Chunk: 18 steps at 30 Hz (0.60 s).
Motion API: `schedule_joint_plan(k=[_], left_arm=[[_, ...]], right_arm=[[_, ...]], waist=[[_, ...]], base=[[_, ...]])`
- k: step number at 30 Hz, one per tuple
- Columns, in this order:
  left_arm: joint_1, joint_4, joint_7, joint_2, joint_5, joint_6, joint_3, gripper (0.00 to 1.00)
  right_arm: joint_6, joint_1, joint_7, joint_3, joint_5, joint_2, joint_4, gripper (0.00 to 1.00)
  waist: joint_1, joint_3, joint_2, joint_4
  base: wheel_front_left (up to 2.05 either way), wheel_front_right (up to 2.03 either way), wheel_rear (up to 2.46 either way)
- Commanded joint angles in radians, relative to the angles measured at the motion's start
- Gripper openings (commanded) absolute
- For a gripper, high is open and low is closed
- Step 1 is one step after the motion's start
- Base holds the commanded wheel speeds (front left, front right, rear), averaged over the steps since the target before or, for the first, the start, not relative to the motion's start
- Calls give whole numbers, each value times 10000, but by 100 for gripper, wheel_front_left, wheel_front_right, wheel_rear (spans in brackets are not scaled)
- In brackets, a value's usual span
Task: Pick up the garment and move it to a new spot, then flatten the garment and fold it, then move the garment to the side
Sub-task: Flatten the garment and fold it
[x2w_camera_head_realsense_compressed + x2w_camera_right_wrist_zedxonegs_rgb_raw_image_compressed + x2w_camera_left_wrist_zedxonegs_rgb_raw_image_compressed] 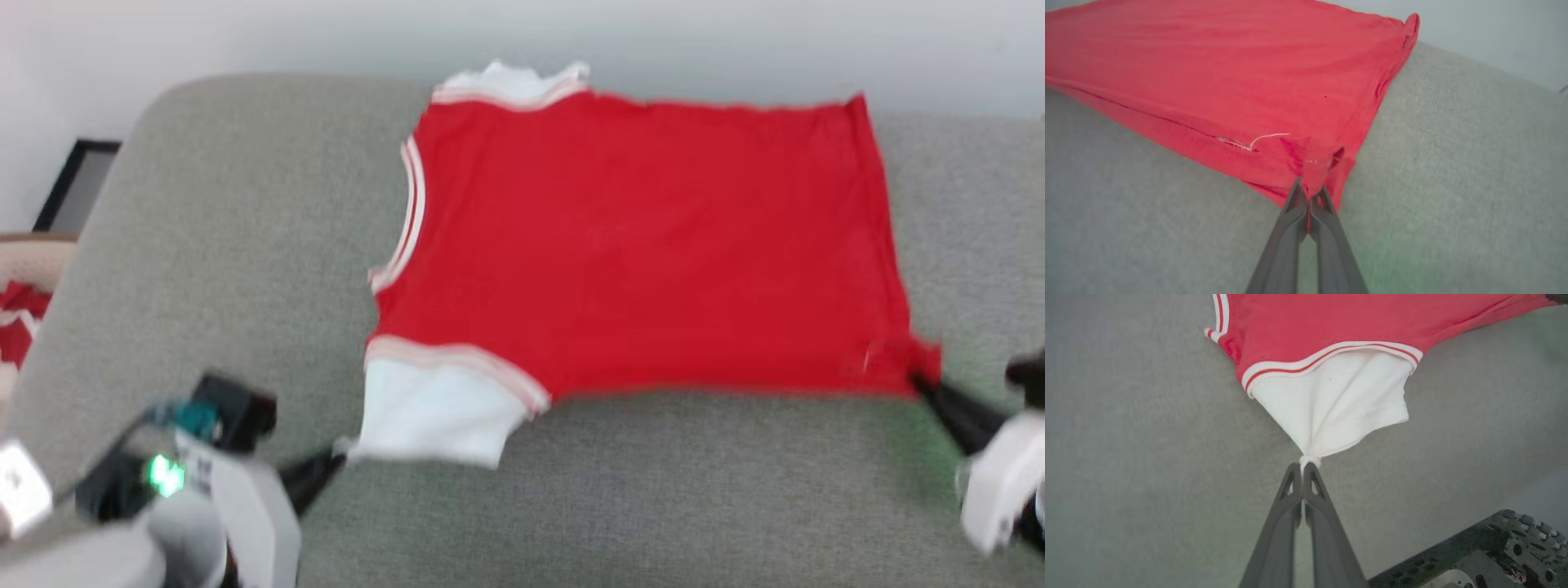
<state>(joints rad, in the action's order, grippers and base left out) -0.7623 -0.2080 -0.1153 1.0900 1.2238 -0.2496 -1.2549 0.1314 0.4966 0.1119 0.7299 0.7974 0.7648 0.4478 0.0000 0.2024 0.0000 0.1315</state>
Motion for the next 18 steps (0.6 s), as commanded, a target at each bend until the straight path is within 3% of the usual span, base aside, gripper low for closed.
schedule_joint_plan(k=[1, 4, 9, 18], left_arm=[[417, -257, 47, 172, 177, -305, -39, 0], [1454, -994, 187, 546, 837, -1062, -94, 0], [2734, -1926, 479, 835, 1667, -1931, -152, 0], [3298, -2750, 588, 1242, 1787, -2737, -108, 0]], right_arm=[[-13, -501, -137, 54, 221, 133, -283, 0], [-13, -1606, -336, -84, 656, 470, -1067, 0], [-13, -3134, -658, -391, 982, 766, -2017, 0], [-13, -4620, -1114, -1312, 1006, 626, -2911, 0]], waist=[[0, -485, 0, -125], [0, -567, 0, -122], [0, -581, 0, -103], [0, -419, 0, -262]], base=[[0, 0, 0], [0, 0, 0], [0, 0, 0], [0, 0, 0]])
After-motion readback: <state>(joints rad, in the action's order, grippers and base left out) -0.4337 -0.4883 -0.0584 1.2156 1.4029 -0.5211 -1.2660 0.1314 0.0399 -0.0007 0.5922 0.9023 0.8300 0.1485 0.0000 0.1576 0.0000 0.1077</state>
